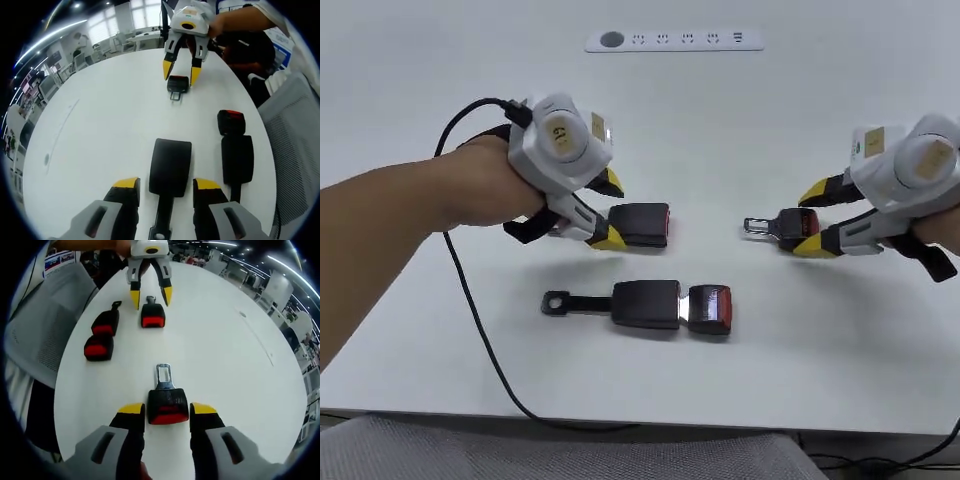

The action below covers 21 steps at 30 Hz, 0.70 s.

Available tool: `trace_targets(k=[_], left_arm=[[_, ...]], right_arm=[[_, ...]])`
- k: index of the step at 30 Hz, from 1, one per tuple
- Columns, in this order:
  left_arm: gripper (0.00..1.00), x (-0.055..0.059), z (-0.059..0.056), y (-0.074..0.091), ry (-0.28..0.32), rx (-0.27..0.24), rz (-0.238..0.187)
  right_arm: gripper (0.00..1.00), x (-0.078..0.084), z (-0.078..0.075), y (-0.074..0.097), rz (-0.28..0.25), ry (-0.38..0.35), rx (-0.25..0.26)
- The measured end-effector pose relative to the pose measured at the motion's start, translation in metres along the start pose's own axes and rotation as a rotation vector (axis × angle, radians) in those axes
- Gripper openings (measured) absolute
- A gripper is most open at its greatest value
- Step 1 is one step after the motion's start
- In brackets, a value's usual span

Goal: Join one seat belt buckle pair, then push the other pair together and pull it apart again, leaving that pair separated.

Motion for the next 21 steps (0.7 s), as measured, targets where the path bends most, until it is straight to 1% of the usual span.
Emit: trace_targets(k=[2,3,4,6,7,8,9,10,12,13,14,15,21], left_arm=[[0.43,0.0,-0.002,-0.001,0.012,0.017,-0.003],[0.42,0.0,-0.003,-0.002,0.005,0.024,-0.006],[0.4,0.001,-0.002,-0.003,0.001,0.021,-0.008],[0.39,0.003,-0.001,-0.004,-0.009,0.022,0.008],[0.39,0.004,-0.002,-0.005,-0.012,0.026,0.008],[0.38,0.008,-0.004,-0.008,-0.013,0.037,0.013],[0.39,0.01,-0.003,-0.01,-0.019,0.035,0.018],[0.39,0.01,-0.003,-0.008,-0.029,0.03,0.029],[0.36,0.013,-0.005,-0.008,-0.028,0.04,0.035],[0.36,0.014,-0.006,-0.009,-0.029,0.04,0.037],[0.35,0.011,-0.005,-0.008,-0.023,0.04,0.022],[0.35,0.012,-0.004,-0.007,-0.018,0.035,0.03],[0.32,0.011,-0.006,-0.008,-0.014,0.041,0.042]], right_arm=[[0.33,0.004,-0.003,-0.002,0.003,-0.001,-0.004],[0.33,0.007,-0.005,-0.004,0.004,-0.005,-0.006],[0.33,0.008,-0.005,-0.006,0.002,-0.011,-0.013],[0.34,0.008,-0.005,-0.007,0.004,-0.01,-0.02],[0.34,0.01,-0.007,-0.009,-0.001,-0.013,-0.03],[0.34,0.008,-0.007,-0.009,-0.016,-0.021,-0.038],[0.34,0.007,-0.004,-0.009,-0.014,-0.018,-0.047],[0.34,0.007,-0.004,-0.009,-0.015,-0.02,-0.053],[0.34,0.006,-0.005,-0.009,-0.016,-0.006,-0.066],[0.34,0.006,-0.002,-0.009,-0.017,-0.004,-0.073],[0.34,0.006,-0.002,-0.009,-0.014,-0.001,-0.077],[0.33,0.006,-0.003,-0.009,-0.011,0.003,-0.081],[0.33,0.006,-0.002,-0.009,-0.003,0.013,-0.096]])
Point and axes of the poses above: the centre of the closed fingertips' face, and the gripper's own axes: y roughly backward along the fingers, z roughly to its left, x roughly out of its underside, the point moved 1 cm from there along y, roughly backward along the fingers, and after that the axes turned 9 degrees about -x, right-handed, at the moved point
